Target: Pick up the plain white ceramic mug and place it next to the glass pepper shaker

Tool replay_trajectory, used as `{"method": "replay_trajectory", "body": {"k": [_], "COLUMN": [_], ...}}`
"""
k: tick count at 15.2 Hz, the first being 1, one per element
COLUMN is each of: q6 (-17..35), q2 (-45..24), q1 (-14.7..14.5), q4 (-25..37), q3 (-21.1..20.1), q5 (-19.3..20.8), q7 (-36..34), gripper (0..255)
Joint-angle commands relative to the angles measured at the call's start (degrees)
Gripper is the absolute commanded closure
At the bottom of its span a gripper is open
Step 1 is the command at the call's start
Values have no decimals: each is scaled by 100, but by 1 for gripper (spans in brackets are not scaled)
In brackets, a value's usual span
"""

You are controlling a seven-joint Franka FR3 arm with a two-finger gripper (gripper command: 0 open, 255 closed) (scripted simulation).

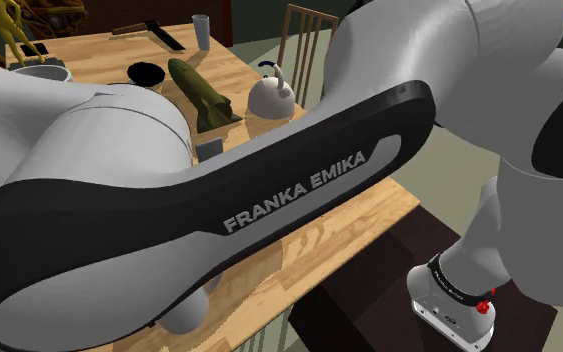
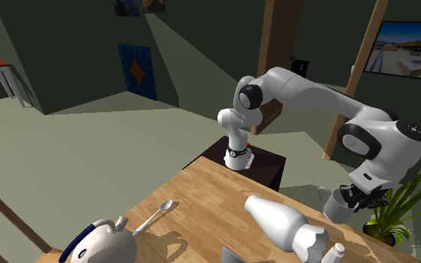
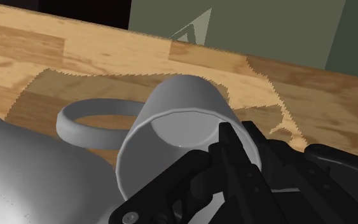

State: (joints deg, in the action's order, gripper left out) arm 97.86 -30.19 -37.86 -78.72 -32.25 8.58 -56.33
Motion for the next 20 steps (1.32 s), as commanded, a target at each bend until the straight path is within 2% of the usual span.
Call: {"method": "replay_trajectory", "body": {"k": [1,14,20], "q6": [133,991,991], "q2": [-24,-273,-273], "q1": [15,34,34], "q4": [-112,-754,-754], "q3": [11,100,100], "q5": [13,144,144], "q7": [9,-11,-11], "gripper": [255,255,255]}}
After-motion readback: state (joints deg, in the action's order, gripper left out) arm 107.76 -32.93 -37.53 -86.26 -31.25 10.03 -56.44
